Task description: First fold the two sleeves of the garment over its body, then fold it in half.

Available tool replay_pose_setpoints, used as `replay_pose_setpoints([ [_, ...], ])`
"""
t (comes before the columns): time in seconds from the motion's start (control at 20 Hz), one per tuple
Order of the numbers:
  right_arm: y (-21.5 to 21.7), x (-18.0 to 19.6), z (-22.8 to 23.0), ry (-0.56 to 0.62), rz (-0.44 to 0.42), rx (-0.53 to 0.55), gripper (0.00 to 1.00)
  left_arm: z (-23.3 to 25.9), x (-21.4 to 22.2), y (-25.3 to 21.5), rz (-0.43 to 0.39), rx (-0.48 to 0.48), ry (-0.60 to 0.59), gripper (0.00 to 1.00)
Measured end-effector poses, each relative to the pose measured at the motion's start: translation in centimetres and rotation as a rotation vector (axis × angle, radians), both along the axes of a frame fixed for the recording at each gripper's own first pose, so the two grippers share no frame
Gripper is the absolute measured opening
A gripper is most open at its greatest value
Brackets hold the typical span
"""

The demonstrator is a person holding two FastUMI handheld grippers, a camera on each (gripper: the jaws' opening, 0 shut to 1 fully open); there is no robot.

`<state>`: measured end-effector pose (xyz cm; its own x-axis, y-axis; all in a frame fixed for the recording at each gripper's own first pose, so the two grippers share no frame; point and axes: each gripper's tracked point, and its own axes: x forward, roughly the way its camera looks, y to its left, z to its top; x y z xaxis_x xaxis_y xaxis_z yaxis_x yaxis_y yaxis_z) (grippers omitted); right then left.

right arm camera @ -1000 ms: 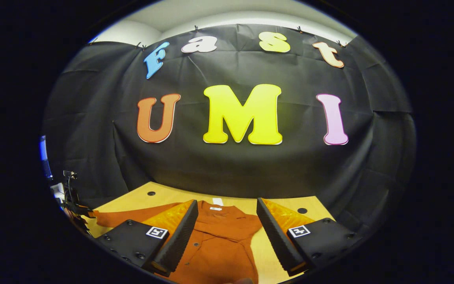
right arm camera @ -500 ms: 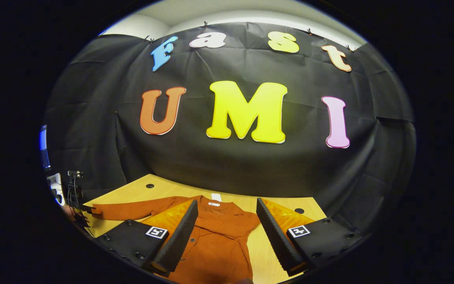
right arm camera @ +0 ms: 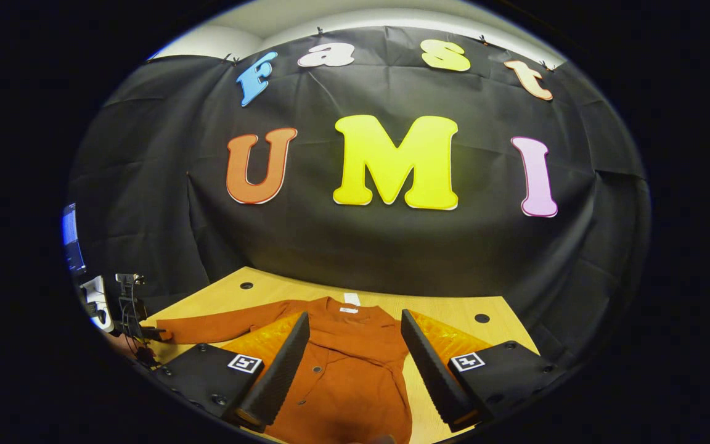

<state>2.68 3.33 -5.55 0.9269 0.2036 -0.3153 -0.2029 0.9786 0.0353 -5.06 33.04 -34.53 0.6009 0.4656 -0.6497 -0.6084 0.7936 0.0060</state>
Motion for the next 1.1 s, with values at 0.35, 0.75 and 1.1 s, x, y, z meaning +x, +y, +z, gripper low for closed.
replay_pose_setpoints([
  [0.35,0.2,-1.3,0.2,0.005,0.014,0.003,0.95,0.5,-0.4,0.6,0.058,0.000,0.006,0.06],
  [0.75,-2.7,-3.2,-0.5,0.039,-0.037,0.049,0.95,5.6,5.5,-2.4,-0.106,-0.232,-0.148,0.03],
  [1.1,-5.1,-3.6,-0.9,0.026,-0.081,0.128,0.95,16.5,12.9,-3.8,-0.232,-0.213,-0.261,0.03],
])
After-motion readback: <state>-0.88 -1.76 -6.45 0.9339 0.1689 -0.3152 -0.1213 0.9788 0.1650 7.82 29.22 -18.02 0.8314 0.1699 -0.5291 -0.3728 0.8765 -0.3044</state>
